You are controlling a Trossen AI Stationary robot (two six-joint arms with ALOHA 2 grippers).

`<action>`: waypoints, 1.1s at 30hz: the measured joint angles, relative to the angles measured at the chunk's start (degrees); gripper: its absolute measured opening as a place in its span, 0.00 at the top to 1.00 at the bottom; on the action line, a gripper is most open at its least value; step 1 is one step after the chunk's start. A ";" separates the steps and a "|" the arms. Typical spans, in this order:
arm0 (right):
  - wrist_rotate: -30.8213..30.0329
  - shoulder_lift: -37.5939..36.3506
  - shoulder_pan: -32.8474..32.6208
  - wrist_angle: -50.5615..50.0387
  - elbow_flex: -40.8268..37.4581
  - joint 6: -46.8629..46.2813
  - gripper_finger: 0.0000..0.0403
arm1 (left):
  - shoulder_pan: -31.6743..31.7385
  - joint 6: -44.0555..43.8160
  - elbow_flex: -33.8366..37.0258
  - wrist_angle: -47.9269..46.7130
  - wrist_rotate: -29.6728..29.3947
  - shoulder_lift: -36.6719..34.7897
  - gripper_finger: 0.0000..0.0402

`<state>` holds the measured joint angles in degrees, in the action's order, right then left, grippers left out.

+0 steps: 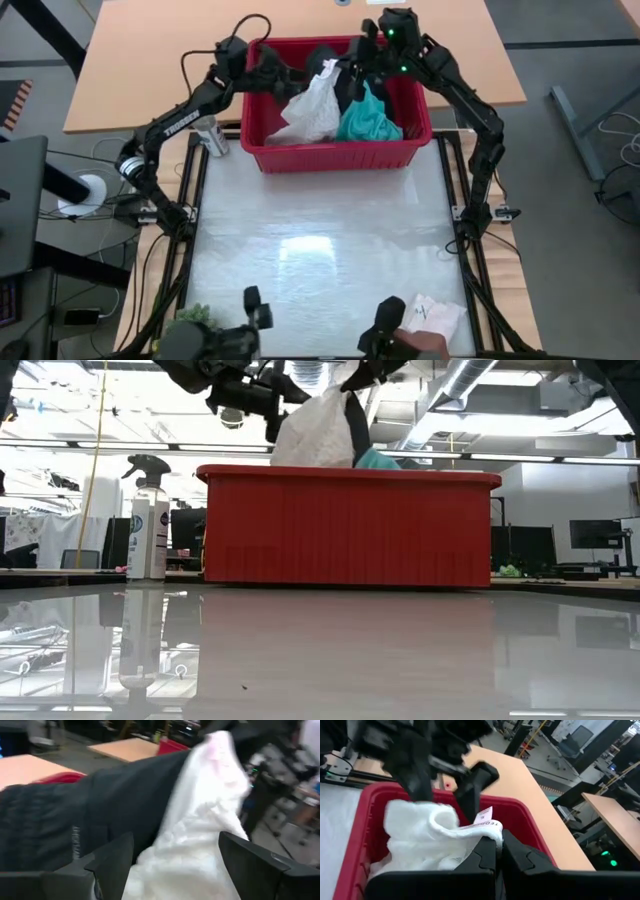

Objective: Fold Laundry from Bin
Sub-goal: Fold the white blouse

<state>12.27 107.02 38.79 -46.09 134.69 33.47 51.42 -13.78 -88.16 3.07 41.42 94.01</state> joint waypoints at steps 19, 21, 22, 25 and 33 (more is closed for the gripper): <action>-0.37 0.15 0.58 -0.03 -0.09 0.17 0.92 | -0.59 7.15 -0.11 -5.96 1.53 -0.10 0.29; -0.37 0.15 0.59 -0.07 -0.09 0.13 0.92 | -1.57 9.52 -0.11 -7.36 -0.47 -0.10 0.29; -0.36 0.15 0.58 -0.09 -0.09 0.14 0.92 | -1.93 10.18 -0.11 -7.69 -0.72 -0.10 0.29; -0.33 0.15 0.57 0.19 -0.09 0.13 0.92 | -3.15 10.25 -0.11 -7.17 0.44 -0.08 0.29; -0.30 0.17 -0.32 0.77 -0.09 -0.02 0.92 | -6.16 13.20 -0.11 -8.59 -6.38 -0.12 0.40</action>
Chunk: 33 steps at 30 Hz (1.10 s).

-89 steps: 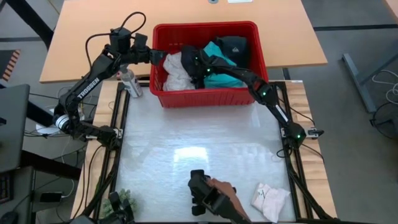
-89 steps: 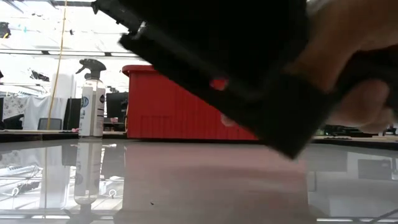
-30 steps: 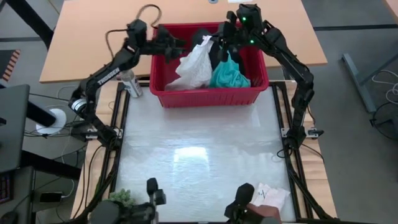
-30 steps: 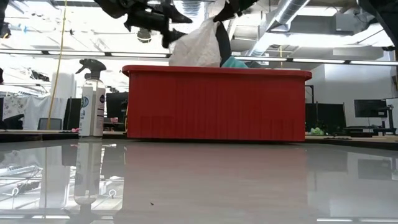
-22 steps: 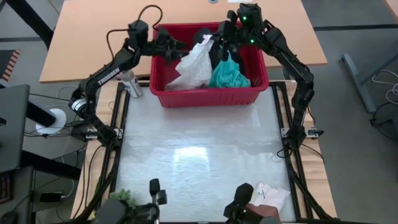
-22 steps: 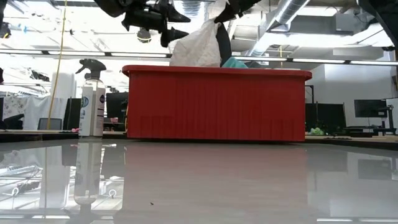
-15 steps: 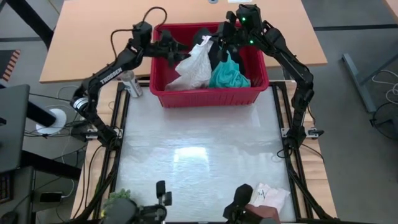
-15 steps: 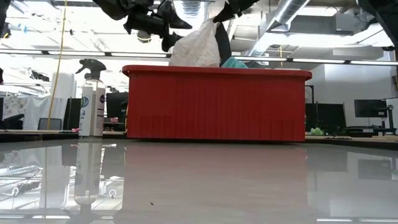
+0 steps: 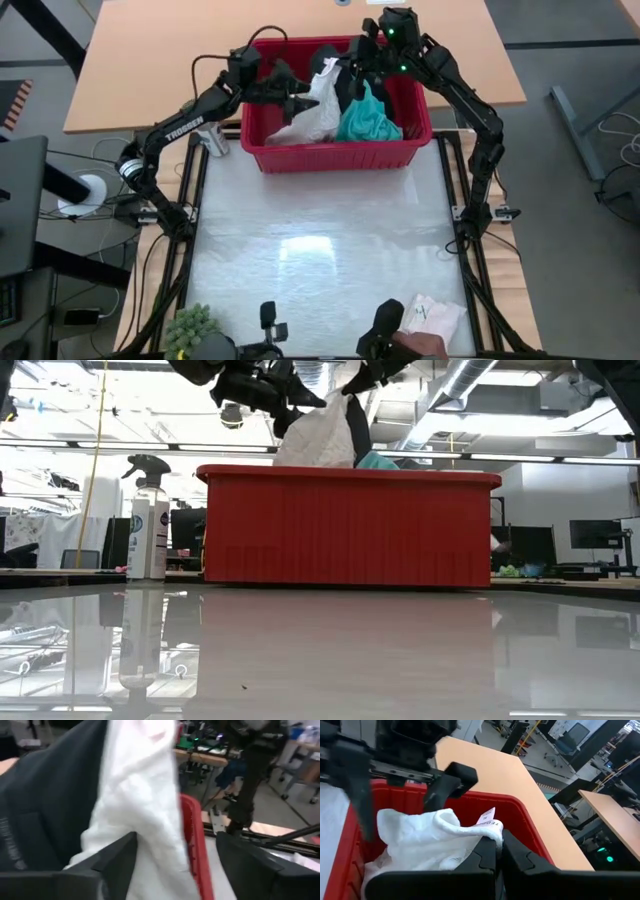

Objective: Fold Laundry from Bin
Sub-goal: Fold the white blouse

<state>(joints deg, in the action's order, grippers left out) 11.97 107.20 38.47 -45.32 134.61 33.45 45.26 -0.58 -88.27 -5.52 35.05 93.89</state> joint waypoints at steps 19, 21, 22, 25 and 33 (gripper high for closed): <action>-11.94 -0.07 1.35 1.99 0.00 3.47 0.65 | 3.07 -5.52 -18.29 -17.22 -7.24 -1.28 1.00; -12.26 -0.07 3.02 2.26 0.00 4.84 0.56 | 2.92 -3.08 -24.65 -21.17 -8.97 -1.28 1.00; -12.42 -0.07 4.00 2.09 0.00 5.81 0.52 | 2.45 -2.07 -27.44 -22.82 -10.15 -1.28 1.00; -12.00 -0.07 6.37 2.08 0.00 5.21 0.42 | 1.06 0.87 -34.49 -25.41 -13.49 -1.28 1.00; 16.97 -2.65 7.06 1.55 0.02 -8.55 0.36 | 0.34 4.36 -44.53 -30.88 -14.36 -1.28 1.00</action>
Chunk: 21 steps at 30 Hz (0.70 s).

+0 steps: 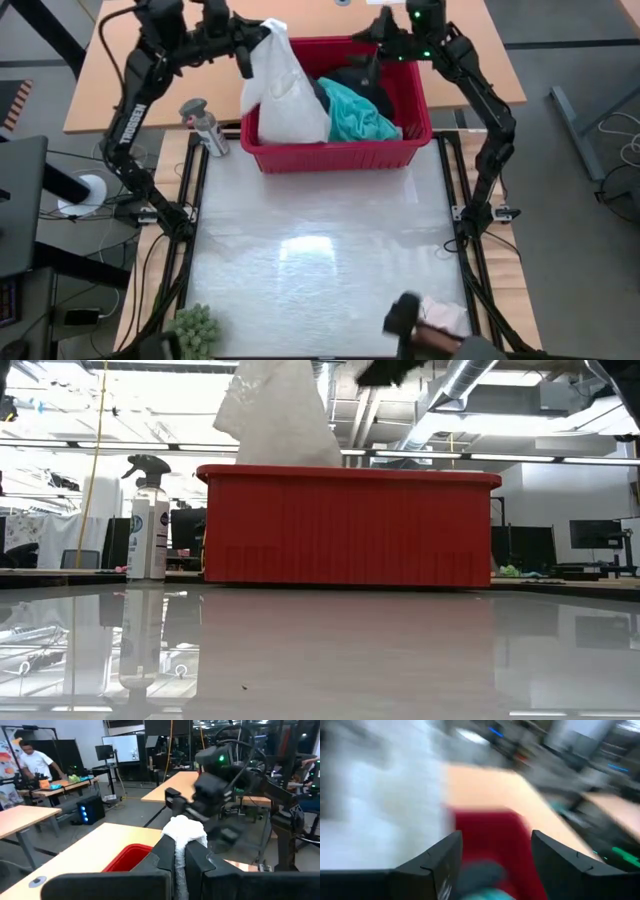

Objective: Fold Laundry from Bin
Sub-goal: Fold the white blouse

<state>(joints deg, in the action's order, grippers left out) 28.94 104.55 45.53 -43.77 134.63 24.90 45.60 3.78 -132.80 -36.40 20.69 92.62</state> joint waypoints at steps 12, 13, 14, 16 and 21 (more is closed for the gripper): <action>9.44 2.90 -3.46 -12.97 -0.02 4.93 0.35 | -0.04 -2.61 -1.85 -4.04 9.92 -5.03 1.00; 11.01 3.71 -3.28 -13.48 -0.02 4.93 0.35 | -0.05 -3.20 -1.85 -5.27 11.93 -5.51 1.00; 12.69 4.41 -3.15 -13.59 -0.02 4.94 0.35 | -0.18 -3.82 -1.87 -6.44 14.05 -5.88 1.00; 15.18 5.63 -3.12 -14.20 -0.04 4.97 0.35 | -0.86 -4.34 -1.89 -10.30 17.78 -6.45 1.00; 16.50 8.32 -4.48 -15.43 -0.04 6.60 0.35 | -4.17 -4.04 -1.87 -23.66 19.92 -6.78 1.00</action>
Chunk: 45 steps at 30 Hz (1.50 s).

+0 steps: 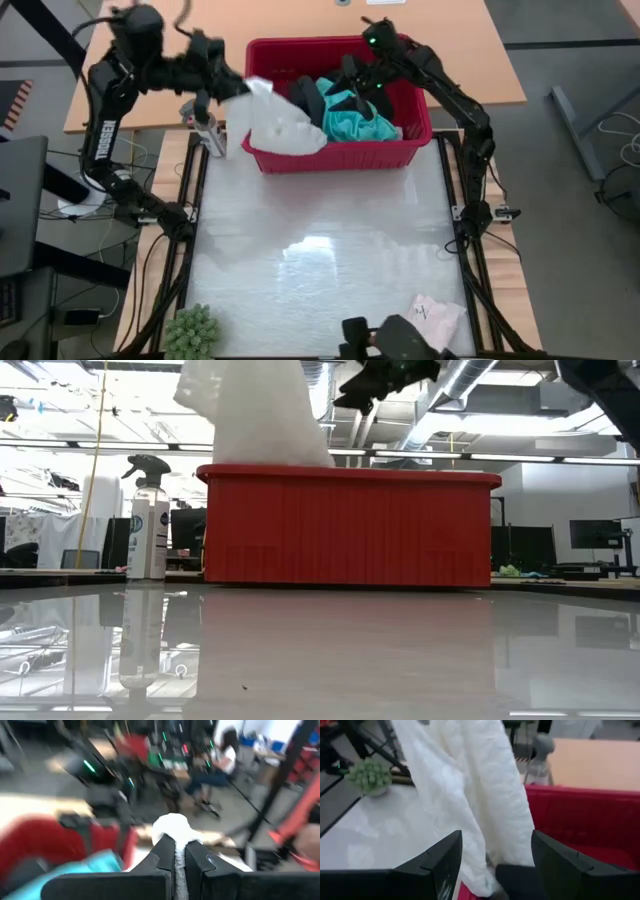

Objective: Fold Laundry from Bin
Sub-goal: Fold the white blouse

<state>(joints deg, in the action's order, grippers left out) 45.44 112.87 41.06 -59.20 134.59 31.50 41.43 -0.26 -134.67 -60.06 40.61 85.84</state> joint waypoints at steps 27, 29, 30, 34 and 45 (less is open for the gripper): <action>-3.38 6.48 -10.14 0.73 -0.05 13.60 0.35 | -24.07 -15.44 0.02 -29.43 -26.49 0.22 1.00; -4.70 7.72 -10.73 3.49 -0.03 13.60 0.35 | -24.55 -16.38 0.03 -29.45 -26.46 0.22 1.00; -5.40 8.39 -10.83 3.65 -0.04 13.60 0.35 | -24.88 -16.78 0.04 -29.48 -26.48 0.24 1.00; -6.76 10.64 -11.15 5.09 -0.03 13.58 0.35 | -25.72 -17.04 0.04 -29.54 -26.54 0.24 1.00; -9.05 11.69 -11.22 2.12 -0.07 15.23 0.47 | -25.79 -16.26 0.04 -29.82 -26.46 0.24 1.00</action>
<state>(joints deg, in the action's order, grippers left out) 36.38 124.56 29.84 -57.09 134.52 46.73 15.64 -16.52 -134.63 -89.89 14.15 86.08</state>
